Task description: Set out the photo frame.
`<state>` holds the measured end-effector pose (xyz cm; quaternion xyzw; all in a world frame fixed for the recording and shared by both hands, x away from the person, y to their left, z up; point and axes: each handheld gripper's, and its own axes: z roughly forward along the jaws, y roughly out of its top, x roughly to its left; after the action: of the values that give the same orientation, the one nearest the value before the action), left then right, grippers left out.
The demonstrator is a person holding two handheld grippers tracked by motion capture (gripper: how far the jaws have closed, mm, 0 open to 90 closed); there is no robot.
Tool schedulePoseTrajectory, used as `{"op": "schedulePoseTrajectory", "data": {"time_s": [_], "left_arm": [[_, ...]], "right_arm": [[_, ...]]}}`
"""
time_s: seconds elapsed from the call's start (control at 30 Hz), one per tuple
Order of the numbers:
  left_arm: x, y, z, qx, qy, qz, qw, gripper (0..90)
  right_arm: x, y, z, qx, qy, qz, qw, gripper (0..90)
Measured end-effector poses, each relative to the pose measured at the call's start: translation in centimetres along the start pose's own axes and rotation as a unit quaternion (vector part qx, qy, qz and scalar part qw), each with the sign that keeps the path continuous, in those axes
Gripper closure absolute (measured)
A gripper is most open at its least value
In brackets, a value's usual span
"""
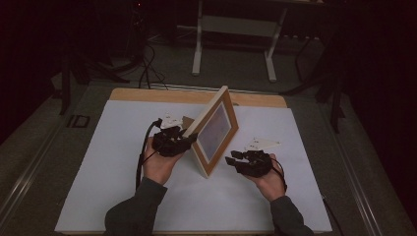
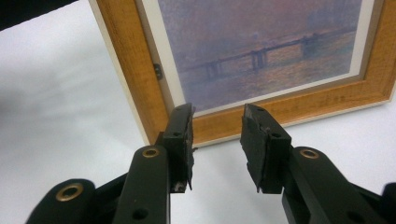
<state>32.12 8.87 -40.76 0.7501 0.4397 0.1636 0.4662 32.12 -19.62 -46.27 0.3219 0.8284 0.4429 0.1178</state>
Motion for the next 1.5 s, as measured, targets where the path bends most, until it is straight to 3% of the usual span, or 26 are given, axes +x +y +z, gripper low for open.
{"op": "schedulePoseTrajectory", "data": {"time_s": [0.3,0.43,0.7,0.8,0.93,0.97,1.1,1.17,1.5], "left_arm": [[0.6,-0.1,0.0,-0.012,0.0,-0.008,0.9999,68.2],[1.1,0.0,-0.1,-0.009,-0.014,-0.006,0.9998,68.3],[3.0,0.2,-0.2,-0.001,-0.063,-0.027,0.9976,69.8],[3.4,0.2,-0.3,0.0,-0.07,-0.027,0.9971,70.1],[3.9,0.2,-0.3,-0.001,-0.088,-0.025,0.9958,70.2],[4.2,0.2,-0.3,0.0,-0.103,-0.016,0.9946,70.2],[4.4,0.2,-0.3,-0.001,-0.124,-0.011,0.9922,71.0],[4.4,0.3,-0.2,0.0,-0.128,0.001,0.9918,71.0],[4.9,0.4,0.1,0.002,-0.148,0.009,0.9889,70.9]], "right_arm": [[-0.2,0.1,-0.2,-0.001,-0.004,0.002,1.0,62.8],[-0.2,0.0,-0.1,0.0,-0.005,0.005,1.0,61.3],[-0.3,0.1,-0.1,0.0,-0.01,0.008,0.9999,61.2],[-0.4,0.1,-0.1,0.0,-0.011,0.008,0.9999,61.2],[-0.4,0.1,0.0,-0.001,-0.012,0.007,0.9999,61.1],[-0.5,0.2,-0.1,0.0,-0.015,0.007,0.9999,61.1],[-0.7,0.3,0.0,0.005,-0.022,0.0,0.9997,61.1],[-0.8,0.4,0.0,0.004,-0.025,0.002,0.9997,61.0],[-2.0,0.9,-0.7,-0.008,-0.044,0.015,0.9989,59.3]]}}
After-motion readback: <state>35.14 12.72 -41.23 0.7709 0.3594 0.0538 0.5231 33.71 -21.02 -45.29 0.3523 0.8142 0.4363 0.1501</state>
